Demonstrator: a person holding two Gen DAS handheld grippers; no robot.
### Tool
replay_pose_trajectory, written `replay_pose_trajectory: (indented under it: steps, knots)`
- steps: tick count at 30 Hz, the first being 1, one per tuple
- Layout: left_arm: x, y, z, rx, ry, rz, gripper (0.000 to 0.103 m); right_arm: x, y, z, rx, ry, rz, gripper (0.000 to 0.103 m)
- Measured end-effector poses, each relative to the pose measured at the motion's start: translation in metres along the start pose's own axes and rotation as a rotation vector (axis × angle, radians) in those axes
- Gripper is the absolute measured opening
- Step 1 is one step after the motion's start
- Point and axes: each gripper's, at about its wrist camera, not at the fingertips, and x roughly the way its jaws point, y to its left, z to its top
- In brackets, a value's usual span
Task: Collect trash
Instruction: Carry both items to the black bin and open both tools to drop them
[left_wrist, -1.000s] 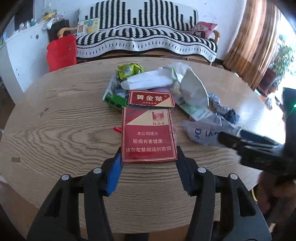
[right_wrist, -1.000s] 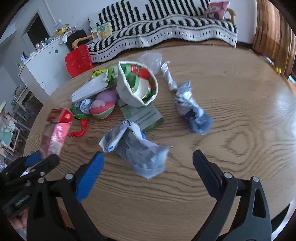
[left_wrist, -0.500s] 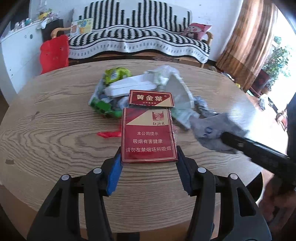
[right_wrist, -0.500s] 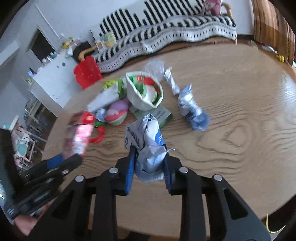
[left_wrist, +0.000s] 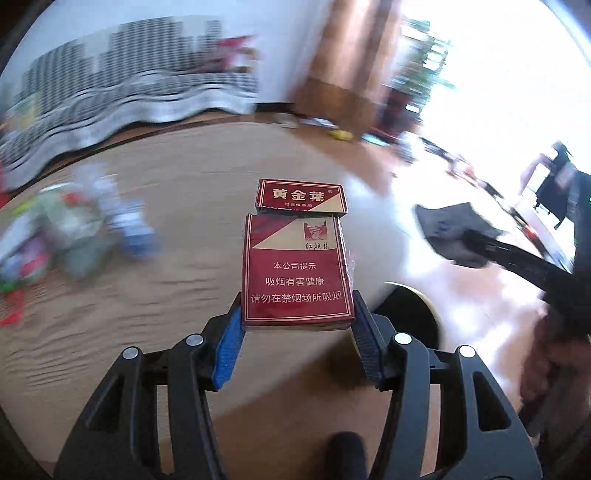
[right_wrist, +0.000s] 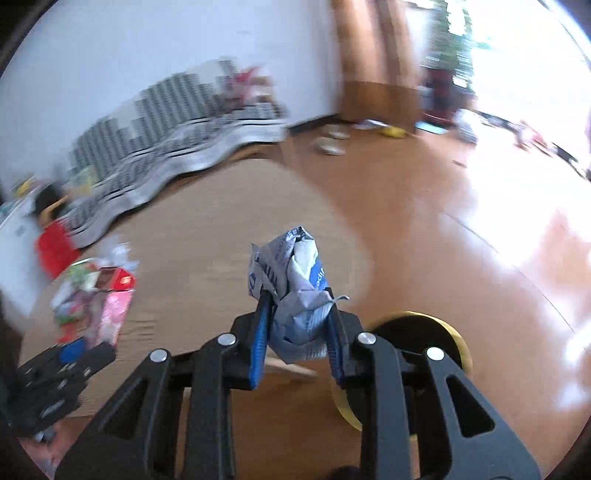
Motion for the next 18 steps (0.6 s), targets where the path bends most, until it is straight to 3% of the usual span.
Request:
replay_pose_trajectory:
  steps: [3,7,13,18]
  knots:
    - [0.034,-0.059,-0.008,0.082,0.034,-0.111,0.054,0.009,-0.063,-0.010,0.074,0.033,-0.105,0.027]
    - [0.082,-0.114,-0.020,0.162,0.108,-0.193,0.054,0.024,-0.125,-0.030,0.160,0.106,-0.160,0.028]
    - [0.152,-0.147,-0.033,0.207,0.217,-0.200,0.054,0.052,-0.180,-0.052,0.247,0.235,-0.184,0.028]
    - [0.195,-0.153,-0.038,0.220,0.280,-0.190,0.054,0.055,-0.195,-0.059,0.277,0.270,-0.195,0.028]
